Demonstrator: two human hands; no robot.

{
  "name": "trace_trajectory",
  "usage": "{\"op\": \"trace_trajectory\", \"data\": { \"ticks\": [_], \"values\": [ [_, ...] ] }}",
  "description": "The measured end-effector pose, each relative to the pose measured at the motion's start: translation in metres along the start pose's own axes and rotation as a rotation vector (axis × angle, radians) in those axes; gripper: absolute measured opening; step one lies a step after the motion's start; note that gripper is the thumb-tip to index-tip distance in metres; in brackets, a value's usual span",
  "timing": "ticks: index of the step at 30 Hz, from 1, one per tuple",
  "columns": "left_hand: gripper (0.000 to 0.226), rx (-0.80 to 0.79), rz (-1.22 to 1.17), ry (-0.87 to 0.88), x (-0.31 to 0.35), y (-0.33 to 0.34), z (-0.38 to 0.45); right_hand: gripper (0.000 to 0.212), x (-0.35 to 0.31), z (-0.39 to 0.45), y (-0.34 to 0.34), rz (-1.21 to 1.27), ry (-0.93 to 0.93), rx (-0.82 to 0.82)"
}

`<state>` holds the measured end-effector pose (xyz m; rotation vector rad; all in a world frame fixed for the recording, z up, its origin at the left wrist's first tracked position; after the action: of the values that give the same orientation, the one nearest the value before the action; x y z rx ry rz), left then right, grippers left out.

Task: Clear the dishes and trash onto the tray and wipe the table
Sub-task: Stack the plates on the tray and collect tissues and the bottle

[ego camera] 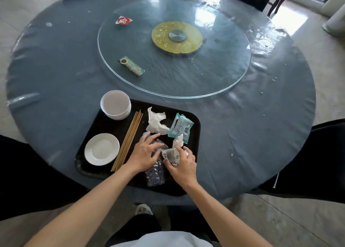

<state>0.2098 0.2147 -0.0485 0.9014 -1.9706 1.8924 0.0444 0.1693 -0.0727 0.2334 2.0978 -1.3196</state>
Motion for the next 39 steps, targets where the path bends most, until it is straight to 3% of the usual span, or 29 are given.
{"op": "trace_trajectory", "data": {
  "ticks": [7, 15, 21, 28, 32, 39],
  "values": [
    [0.088, -0.175, 0.140, 0.009, -0.003, 0.009, -0.004, 0.105, -0.001, -0.008, 0.001, -0.022, -0.022, -0.039],
    [0.097, -0.187, 0.126, 0.021, -0.009, -0.009, -0.013, 0.101, -0.008, -0.012, -0.018, 0.003, -0.099, 0.014],
    [0.100, -0.103, 0.186, 0.067, -0.005, -0.041, -0.024, 0.085, -0.027, -0.016, -0.054, -0.046, -0.203, 0.120],
    [0.100, 0.068, 0.255, 0.016, -0.006, -0.092, -0.041, 0.090, -0.077, -0.009, -0.080, -0.095, -0.364, 0.146],
    [0.097, 0.188, 0.254, -0.130, -0.024, -0.116, -0.067, 0.088, -0.125, 0.001, -0.067, -0.114, -0.517, 0.086],
    [0.092, 0.416, 0.263, -0.405, -0.062, -0.145, -0.166, 0.082, -0.217, -0.025, 0.002, -0.135, -0.817, -0.165]
  ]
}}
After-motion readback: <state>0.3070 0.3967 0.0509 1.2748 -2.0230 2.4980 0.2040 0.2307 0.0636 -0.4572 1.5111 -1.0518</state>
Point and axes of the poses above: each hand's wrist, its own z-axis towards the middle knuckle, its own y-axis out of the palm, x = y × z, the point moved 10 cm from there along z, towards the middle knuckle
